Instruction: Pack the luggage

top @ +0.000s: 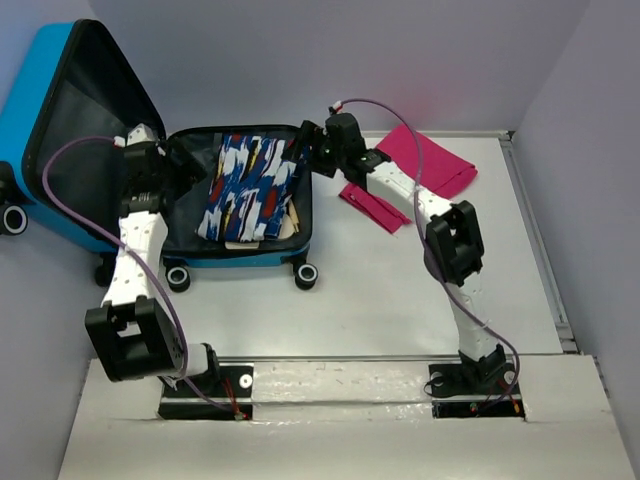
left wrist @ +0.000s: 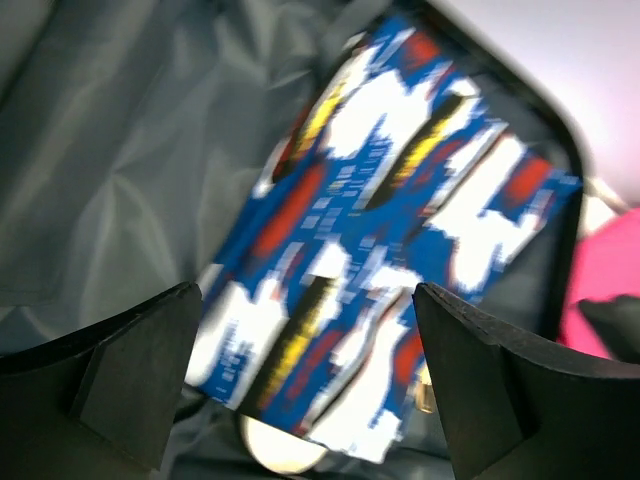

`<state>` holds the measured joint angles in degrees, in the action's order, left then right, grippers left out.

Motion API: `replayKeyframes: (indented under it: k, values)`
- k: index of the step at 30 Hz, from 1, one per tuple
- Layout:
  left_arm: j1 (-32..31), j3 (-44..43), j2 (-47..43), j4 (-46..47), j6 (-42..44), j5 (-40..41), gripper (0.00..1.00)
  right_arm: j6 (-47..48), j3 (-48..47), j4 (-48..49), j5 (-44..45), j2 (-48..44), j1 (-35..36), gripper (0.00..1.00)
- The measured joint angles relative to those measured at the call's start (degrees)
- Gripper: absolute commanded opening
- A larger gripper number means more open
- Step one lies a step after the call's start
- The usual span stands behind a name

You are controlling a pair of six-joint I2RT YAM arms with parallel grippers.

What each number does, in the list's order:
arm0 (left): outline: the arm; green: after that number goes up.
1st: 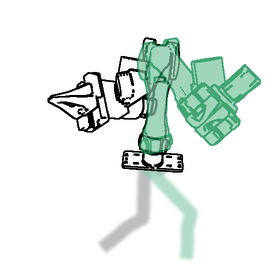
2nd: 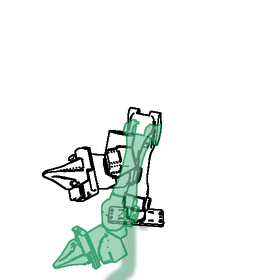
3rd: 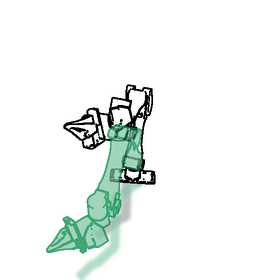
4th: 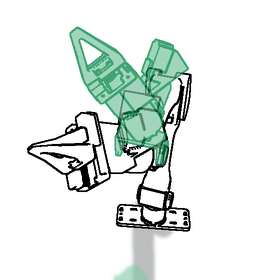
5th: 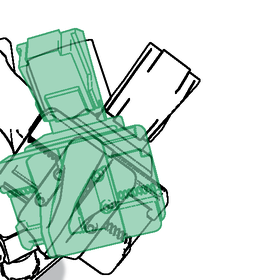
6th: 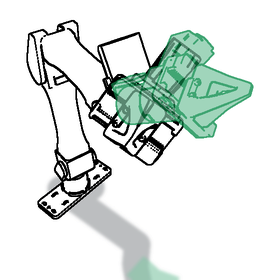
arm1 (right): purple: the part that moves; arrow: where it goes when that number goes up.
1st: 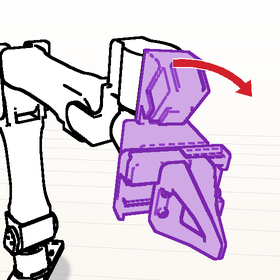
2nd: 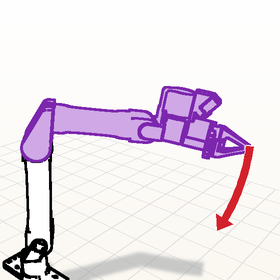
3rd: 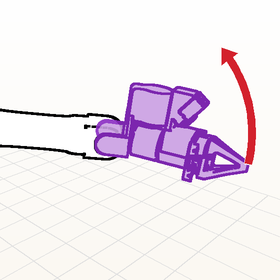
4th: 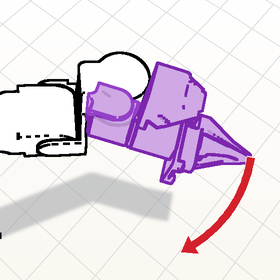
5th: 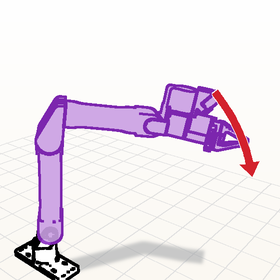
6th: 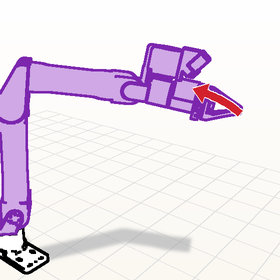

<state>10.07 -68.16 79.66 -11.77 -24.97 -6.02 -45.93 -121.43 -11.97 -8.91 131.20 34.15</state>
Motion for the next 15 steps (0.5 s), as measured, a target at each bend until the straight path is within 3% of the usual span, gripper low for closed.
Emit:
replayKeyframes:
  k: [4, 8, 12, 14, 15]
  values:
    - [-2.43, 0.07, -5.53, 1.01, -0.15, -0.24, 0.99, 4.76, 8.74, -1.66, 2.60, -7.10, -1.29, 0.80]
    - [-8.92, 2.54, -12.98, 3.54, 0.33, 0.37, 0.99, 10.14, 17.07, -1.14, 6.29, -15.74, -3.28, 0.63]
    - [-18.14, 8.11, -20.31, 5.60, 1.53, -0.02, 0.99, 16.50, 22.67, -1.46, 11.93, -20.48, -6.54, 0.55]
    - [-20.65, 10.40, -22.53, 5.95, 2.16, -0.63, 0.99, 19.21, 22.82, -2.51, 14.49, -19.32, -7.67, 0.56]
    - [-21.51, 12.02, -23.82, 6.08, 2.67, -0.83, 0.99, 20.63, 22.67, -3.02, 16.26, -17.77, -8.61, 0.61]
